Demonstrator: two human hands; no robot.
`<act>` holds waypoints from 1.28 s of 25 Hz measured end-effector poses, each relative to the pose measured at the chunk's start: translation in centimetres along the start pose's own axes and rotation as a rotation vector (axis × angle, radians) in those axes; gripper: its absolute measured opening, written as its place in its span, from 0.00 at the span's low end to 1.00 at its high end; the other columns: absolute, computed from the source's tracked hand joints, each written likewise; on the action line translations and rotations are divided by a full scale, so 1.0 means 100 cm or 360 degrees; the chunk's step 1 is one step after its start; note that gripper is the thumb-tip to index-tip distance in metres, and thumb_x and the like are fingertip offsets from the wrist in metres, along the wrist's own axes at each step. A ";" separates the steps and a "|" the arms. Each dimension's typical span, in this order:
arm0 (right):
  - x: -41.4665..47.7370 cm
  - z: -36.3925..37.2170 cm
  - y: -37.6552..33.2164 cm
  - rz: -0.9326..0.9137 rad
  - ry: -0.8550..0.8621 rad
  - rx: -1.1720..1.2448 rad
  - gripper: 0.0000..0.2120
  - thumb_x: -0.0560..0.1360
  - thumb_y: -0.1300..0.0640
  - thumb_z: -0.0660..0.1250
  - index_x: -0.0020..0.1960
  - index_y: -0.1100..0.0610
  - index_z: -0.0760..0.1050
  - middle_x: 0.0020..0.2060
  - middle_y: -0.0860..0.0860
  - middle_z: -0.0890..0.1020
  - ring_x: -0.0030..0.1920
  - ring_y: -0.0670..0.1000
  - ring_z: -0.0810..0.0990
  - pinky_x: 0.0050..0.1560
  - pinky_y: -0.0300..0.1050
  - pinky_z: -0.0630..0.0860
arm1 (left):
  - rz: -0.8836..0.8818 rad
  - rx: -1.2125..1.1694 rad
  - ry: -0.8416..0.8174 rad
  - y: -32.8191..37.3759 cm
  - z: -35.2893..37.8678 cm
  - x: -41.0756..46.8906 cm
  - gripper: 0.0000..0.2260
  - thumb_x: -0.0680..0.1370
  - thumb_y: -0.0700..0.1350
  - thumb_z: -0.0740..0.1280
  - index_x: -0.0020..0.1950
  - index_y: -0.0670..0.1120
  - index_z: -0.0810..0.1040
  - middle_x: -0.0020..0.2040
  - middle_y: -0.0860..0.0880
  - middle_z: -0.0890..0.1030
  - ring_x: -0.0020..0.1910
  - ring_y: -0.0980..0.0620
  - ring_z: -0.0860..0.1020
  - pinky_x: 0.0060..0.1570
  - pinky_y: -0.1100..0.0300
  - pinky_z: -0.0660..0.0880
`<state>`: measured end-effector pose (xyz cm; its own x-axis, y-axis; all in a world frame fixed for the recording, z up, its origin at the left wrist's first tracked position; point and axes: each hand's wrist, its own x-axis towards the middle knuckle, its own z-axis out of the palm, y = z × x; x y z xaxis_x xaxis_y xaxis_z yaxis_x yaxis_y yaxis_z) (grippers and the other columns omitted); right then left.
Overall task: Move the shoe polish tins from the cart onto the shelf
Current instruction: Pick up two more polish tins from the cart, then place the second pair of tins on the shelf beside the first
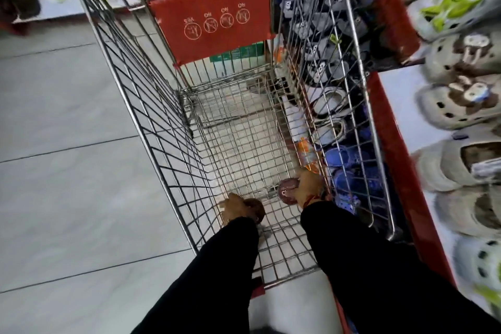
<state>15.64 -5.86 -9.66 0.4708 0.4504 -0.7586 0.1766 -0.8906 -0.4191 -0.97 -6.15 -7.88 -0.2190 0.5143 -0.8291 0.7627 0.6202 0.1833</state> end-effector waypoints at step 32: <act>-0.404 -0.288 -0.027 -0.1043 0.1069 0.1516 0.17 0.72 0.61 0.73 0.60 0.64 0.79 0.51 0.59 0.85 0.47 0.55 0.86 0.51 0.50 0.83 | 0.1590 -0.1254 -0.0152 0.107 -0.146 -0.395 0.17 0.77 0.43 0.71 0.65 0.41 0.80 0.56 0.40 0.85 0.54 0.41 0.84 0.61 0.43 0.79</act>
<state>21.07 -23.47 36.50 0.9113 0.4116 -0.0093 -0.0064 -0.0085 -0.9999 6.93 -11.21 34.52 0.3085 0.9342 -0.1789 -0.0033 0.1891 0.9819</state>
